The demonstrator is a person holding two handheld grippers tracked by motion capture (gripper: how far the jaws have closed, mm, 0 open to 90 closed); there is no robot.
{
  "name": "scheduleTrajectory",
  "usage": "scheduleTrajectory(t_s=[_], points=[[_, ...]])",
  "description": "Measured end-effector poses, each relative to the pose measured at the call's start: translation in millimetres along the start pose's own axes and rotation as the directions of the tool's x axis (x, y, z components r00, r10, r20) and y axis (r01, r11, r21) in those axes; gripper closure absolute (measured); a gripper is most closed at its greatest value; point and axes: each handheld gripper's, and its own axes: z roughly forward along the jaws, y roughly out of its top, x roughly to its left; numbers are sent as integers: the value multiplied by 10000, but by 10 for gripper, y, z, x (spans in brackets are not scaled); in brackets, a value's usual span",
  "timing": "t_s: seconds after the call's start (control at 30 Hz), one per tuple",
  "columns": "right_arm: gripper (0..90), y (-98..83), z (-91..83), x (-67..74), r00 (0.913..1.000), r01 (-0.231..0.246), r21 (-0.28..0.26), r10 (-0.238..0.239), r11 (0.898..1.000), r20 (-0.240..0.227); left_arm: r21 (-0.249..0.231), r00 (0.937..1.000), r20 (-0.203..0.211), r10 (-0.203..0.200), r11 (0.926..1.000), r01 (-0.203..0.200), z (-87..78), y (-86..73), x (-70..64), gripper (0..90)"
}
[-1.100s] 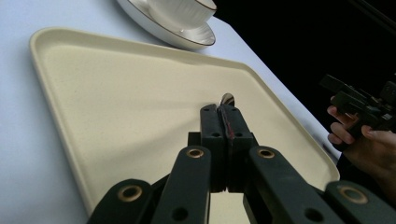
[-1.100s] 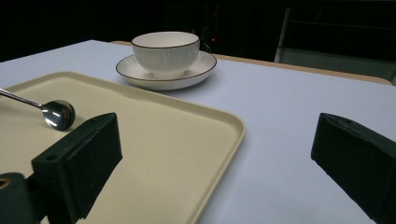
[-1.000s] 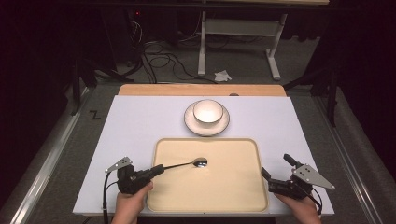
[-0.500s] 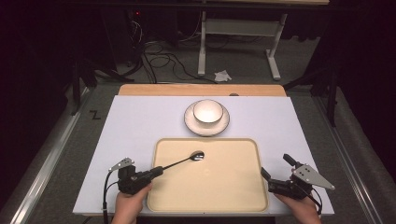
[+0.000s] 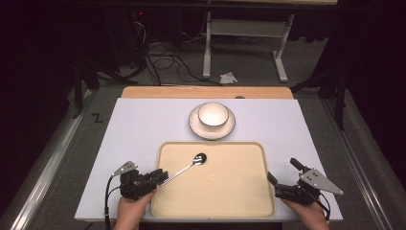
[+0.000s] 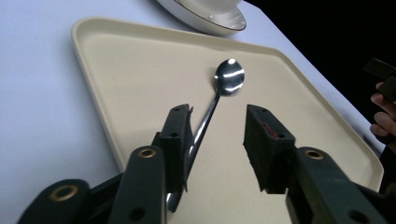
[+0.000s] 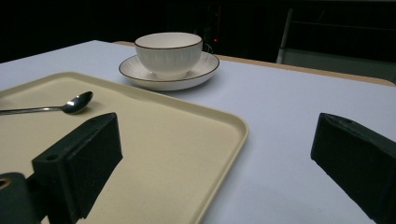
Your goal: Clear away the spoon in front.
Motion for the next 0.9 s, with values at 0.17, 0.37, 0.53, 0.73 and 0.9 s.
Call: scheduleTrajectory(t_s=[0.17,0.37,0.53,0.73,0.9], points=[[24,-2,3,5,10000,-32,14,32,10000,-7,8,9996,-142,232,9997,-232,-20,17,-9,574],[25,0,2,7,10000,-25,7,25,10000,-37,408,9935,-618,956,9948,-931,6,21,-53,624],[28,-3,11,1,10000,40,12,-40,10000,-65,1068,9650,-1527,2133,9743,-1984,54,25,-123,667],[29,-2,9,5,10000,4,42,-3,10000,-69,2124,9092,-2369,3425,9314,-2956,131,2,-193,865],[30,-1,10,8,10000,12,55,-12,10000,-87,2940,8641,-2628,4293,8886,-3521,202,-10,-262,900]])
